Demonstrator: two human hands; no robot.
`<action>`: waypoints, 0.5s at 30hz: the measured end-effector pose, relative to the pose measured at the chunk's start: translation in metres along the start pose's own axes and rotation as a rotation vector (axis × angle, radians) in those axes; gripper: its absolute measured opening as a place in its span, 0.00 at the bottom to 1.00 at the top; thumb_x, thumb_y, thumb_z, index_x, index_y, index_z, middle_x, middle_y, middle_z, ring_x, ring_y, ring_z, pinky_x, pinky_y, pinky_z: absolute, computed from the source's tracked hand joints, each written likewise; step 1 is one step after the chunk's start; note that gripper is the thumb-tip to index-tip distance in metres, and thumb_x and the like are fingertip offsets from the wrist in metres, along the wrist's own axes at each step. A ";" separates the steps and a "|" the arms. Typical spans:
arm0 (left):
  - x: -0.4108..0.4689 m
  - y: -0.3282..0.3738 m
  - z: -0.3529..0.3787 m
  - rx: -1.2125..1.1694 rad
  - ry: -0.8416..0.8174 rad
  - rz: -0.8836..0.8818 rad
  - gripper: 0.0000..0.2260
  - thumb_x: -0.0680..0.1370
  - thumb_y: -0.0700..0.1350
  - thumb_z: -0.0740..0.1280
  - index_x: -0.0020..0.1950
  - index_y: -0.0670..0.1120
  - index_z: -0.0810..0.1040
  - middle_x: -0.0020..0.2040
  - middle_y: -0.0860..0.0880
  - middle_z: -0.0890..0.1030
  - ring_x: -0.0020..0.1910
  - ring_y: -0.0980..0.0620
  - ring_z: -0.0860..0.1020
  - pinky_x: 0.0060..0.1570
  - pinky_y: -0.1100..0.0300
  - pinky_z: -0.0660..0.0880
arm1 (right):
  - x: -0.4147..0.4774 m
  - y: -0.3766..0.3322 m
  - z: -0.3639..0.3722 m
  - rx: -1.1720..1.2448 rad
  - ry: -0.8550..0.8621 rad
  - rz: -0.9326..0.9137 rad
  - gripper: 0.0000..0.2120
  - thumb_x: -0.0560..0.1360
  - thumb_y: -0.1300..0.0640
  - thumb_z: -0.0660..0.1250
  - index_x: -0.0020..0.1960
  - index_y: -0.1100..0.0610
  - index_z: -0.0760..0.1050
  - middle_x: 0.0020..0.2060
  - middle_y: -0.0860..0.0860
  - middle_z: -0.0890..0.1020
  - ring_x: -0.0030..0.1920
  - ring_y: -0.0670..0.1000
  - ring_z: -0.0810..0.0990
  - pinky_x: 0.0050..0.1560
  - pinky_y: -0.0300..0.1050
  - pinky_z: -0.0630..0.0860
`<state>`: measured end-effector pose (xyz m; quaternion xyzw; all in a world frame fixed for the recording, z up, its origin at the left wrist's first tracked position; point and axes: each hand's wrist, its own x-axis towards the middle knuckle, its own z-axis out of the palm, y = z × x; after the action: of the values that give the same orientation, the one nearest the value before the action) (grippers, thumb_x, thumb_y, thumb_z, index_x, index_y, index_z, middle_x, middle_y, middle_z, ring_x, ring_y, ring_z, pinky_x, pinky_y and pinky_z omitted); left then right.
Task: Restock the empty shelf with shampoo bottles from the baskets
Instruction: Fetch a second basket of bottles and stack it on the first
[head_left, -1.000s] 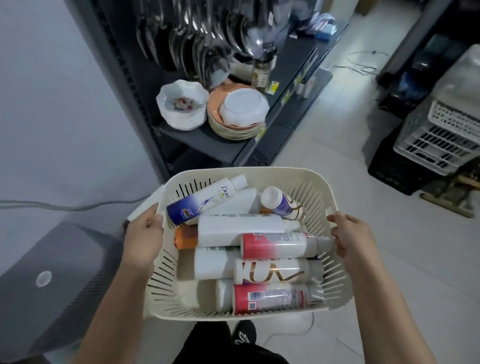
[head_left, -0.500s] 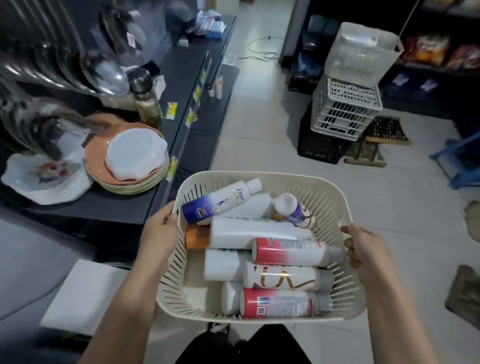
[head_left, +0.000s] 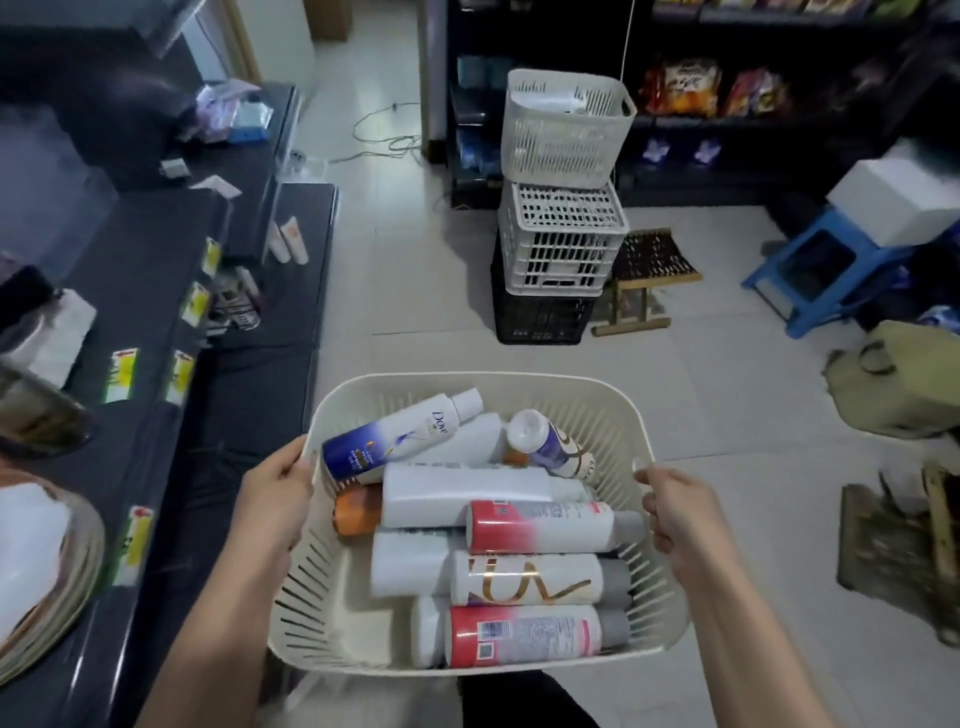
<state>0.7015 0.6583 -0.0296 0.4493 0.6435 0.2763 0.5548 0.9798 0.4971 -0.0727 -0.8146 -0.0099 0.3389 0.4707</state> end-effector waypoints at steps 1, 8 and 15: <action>0.008 0.008 0.015 -0.007 0.002 -0.005 0.15 0.82 0.40 0.59 0.42 0.56 0.77 0.17 0.58 0.71 0.13 0.62 0.63 0.14 0.72 0.58 | 0.016 -0.009 -0.002 -0.012 0.009 0.002 0.09 0.81 0.56 0.60 0.46 0.57 0.77 0.24 0.50 0.67 0.19 0.46 0.60 0.18 0.35 0.56; 0.065 0.076 0.109 -0.028 -0.045 -0.016 0.15 0.83 0.41 0.58 0.43 0.55 0.78 0.17 0.57 0.71 0.13 0.62 0.64 0.13 0.71 0.59 | 0.119 -0.081 -0.013 -0.011 0.057 0.002 0.09 0.81 0.57 0.60 0.47 0.57 0.77 0.29 0.49 0.69 0.25 0.47 0.63 0.17 0.35 0.58; 0.152 0.138 0.192 -0.016 -0.074 0.024 0.11 0.83 0.39 0.57 0.52 0.47 0.79 0.17 0.57 0.71 0.13 0.62 0.63 0.14 0.72 0.57 | 0.216 -0.161 -0.007 -0.010 0.077 0.012 0.12 0.82 0.58 0.56 0.46 0.58 0.76 0.28 0.52 0.68 0.23 0.48 0.60 0.18 0.33 0.55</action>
<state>0.9271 0.8267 -0.0270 0.4623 0.6149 0.2711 0.5785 1.1984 0.6541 -0.0628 -0.8294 0.0116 0.3099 0.4647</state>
